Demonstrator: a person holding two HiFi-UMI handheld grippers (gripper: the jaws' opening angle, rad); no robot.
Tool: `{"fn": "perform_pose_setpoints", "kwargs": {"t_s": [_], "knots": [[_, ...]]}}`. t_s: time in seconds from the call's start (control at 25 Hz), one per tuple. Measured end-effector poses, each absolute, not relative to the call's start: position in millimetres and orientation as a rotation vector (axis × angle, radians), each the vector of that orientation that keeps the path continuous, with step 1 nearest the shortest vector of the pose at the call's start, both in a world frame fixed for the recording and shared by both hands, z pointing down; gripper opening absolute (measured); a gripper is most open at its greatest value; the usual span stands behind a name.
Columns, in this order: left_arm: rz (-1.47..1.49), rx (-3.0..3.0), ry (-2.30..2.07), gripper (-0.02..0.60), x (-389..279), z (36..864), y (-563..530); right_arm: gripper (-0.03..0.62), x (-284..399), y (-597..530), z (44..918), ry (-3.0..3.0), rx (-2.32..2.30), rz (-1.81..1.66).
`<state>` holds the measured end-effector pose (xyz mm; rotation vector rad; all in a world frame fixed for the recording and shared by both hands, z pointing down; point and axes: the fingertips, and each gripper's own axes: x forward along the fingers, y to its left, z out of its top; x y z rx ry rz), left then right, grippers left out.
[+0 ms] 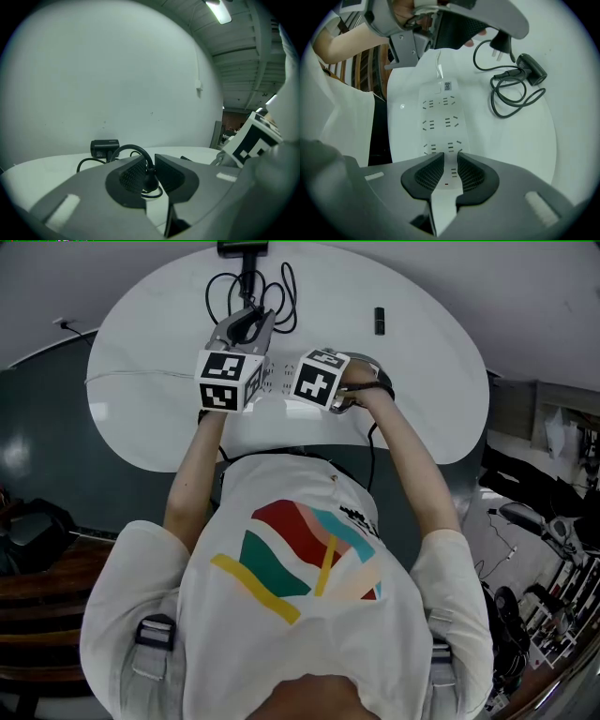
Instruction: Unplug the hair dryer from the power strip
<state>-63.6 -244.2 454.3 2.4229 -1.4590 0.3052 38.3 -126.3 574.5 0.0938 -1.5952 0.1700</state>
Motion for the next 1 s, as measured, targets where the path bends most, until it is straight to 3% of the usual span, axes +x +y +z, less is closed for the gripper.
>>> {"fn": "perform_pose_setpoints", "kwargs": {"t_s": [1.0], "knots": [[0.641, 2.407, -1.333, 0.055, -31, 532, -234, 0.107, 39, -125, 575, -1.606, 0.14, 0.188]]}}
